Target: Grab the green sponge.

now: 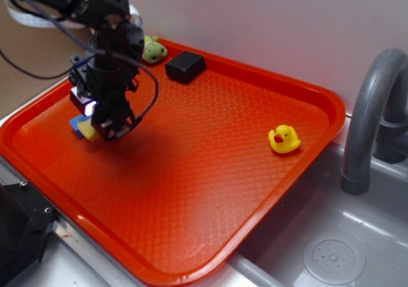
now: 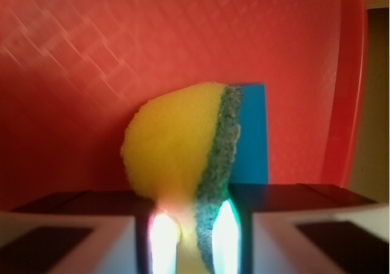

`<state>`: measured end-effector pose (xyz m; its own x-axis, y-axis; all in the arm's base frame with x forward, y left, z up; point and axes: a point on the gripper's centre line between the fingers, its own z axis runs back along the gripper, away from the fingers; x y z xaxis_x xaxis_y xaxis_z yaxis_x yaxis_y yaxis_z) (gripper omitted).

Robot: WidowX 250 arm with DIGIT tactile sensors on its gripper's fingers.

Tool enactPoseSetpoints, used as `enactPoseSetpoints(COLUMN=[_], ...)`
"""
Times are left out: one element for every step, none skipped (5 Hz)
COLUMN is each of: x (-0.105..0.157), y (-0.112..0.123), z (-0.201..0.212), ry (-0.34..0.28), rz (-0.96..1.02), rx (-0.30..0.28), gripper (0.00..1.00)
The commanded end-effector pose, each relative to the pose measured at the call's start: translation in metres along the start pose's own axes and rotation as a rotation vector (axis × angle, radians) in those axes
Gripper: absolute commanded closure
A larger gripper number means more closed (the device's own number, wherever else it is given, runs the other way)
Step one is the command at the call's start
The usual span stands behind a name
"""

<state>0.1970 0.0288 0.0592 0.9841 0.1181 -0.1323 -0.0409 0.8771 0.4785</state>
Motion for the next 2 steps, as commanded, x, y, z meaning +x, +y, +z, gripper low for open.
enactPoseSetpoints(x=[-0.005, -0.020], y=[0.019, 0.029], z=[0.093, 0.121], ry=[-0.087, -0.102], rz=[0.102, 0.114], rx=[-0.135, -0.309], gripper=[1.00, 1.00])
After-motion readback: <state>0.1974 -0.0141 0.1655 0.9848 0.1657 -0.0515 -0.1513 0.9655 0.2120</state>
